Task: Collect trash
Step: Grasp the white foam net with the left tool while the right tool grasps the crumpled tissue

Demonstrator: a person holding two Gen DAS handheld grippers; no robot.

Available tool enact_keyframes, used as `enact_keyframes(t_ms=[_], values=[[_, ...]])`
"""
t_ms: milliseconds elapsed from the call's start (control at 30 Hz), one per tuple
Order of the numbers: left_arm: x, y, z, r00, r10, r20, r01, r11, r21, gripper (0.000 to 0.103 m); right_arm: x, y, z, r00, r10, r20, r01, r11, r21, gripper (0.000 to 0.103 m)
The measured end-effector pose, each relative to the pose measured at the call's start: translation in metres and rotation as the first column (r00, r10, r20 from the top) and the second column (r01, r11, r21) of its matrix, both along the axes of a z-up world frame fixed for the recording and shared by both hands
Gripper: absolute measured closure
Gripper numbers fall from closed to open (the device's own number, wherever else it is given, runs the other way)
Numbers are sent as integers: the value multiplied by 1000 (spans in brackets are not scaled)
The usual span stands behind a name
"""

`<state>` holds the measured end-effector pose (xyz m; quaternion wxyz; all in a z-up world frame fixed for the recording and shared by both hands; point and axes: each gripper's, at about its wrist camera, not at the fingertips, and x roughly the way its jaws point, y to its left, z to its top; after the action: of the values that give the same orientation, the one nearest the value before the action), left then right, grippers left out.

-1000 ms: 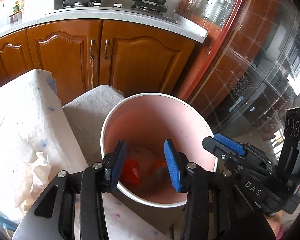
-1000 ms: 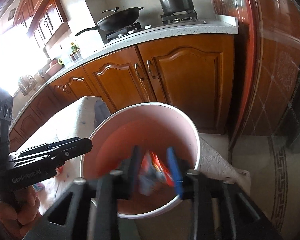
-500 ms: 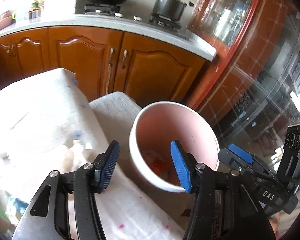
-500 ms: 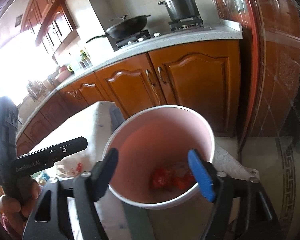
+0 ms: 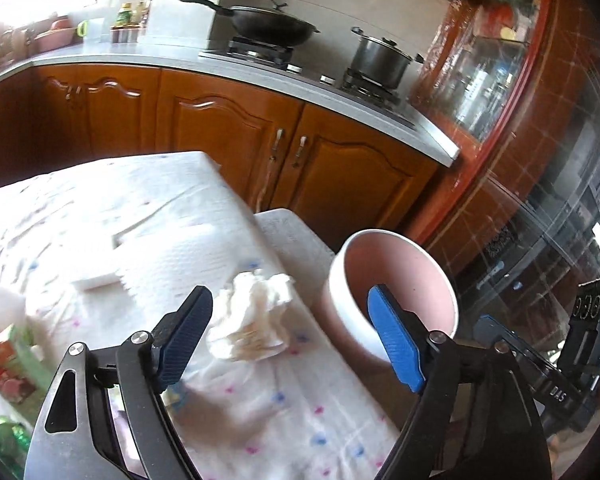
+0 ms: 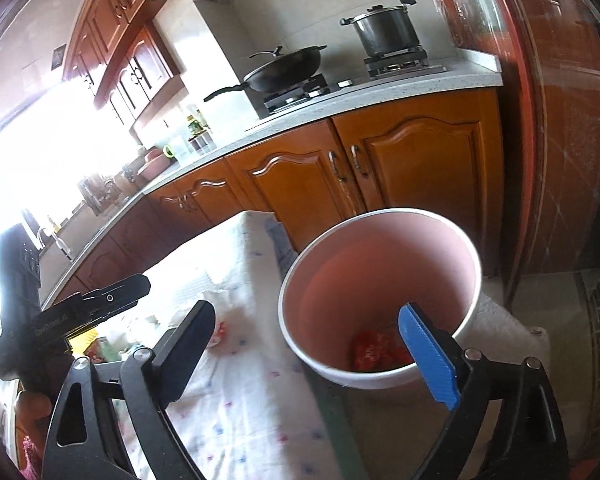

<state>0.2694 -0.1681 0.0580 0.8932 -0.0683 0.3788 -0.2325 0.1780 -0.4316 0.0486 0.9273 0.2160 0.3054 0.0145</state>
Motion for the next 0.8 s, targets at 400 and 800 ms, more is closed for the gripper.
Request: enact_keyframes(t_ms=[400, 800], values=[[-3, 56, -3, 996, 86, -11, -86, 996, 17, 19, 6, 48, 0, 996, 89, 3, -89, 996, 1, 7], [23, 64, -7, 995, 96, -30, -90, 982, 168, 19, 18, 85, -1, 986, 169, 5, -169, 985, -16, 7]])
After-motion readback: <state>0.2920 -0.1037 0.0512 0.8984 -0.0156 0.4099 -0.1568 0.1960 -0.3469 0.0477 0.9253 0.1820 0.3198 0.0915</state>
